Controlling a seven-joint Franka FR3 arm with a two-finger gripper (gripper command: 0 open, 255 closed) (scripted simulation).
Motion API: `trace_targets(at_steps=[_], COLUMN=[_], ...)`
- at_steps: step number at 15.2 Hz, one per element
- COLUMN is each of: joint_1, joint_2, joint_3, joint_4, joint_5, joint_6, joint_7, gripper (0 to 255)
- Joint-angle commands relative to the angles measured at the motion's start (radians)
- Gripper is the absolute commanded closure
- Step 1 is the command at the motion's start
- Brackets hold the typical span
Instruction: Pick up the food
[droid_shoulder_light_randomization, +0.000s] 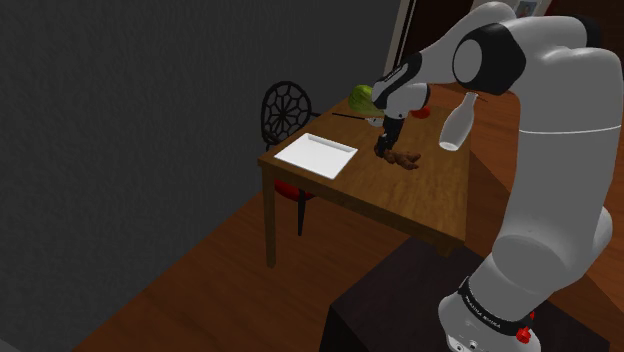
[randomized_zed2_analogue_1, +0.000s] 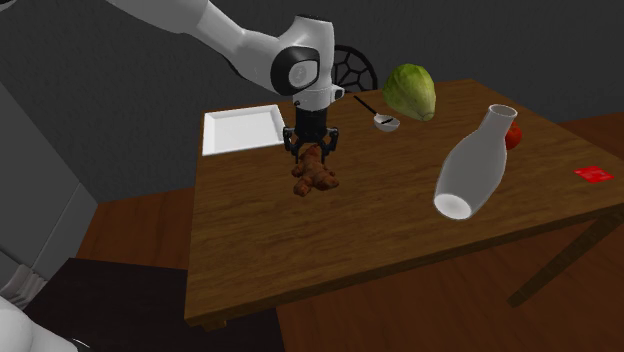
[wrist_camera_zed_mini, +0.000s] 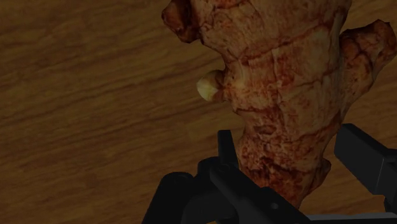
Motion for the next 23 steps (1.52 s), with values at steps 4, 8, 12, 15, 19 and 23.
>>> trace_targets(at_steps=[4, 8, 12, 15, 19, 23], joint_1=[-0.001, 0.0, 0.007, 0.012, 0.017, 0.021], joint_2=[0.002, 0.0, -0.032, -0.055, -0.083, -0.108], joint_3=[0.0, 0.0, -0.01, -0.017, -0.024, -0.031], joint_4=[0.0, -0.003, 0.009, 0.02, 0.038, 0.06], joint_5=[0.001, 0.0, -0.018, -0.031, -0.048, -0.063], joint_6=[0.002, 0.002, -0.039, -0.071, -0.114, -0.159], joint_7=[-0.001, 0.0, 0.011, 0.02, 0.03, 0.04], gripper=[255, 255, 255, 255, 255, 255])
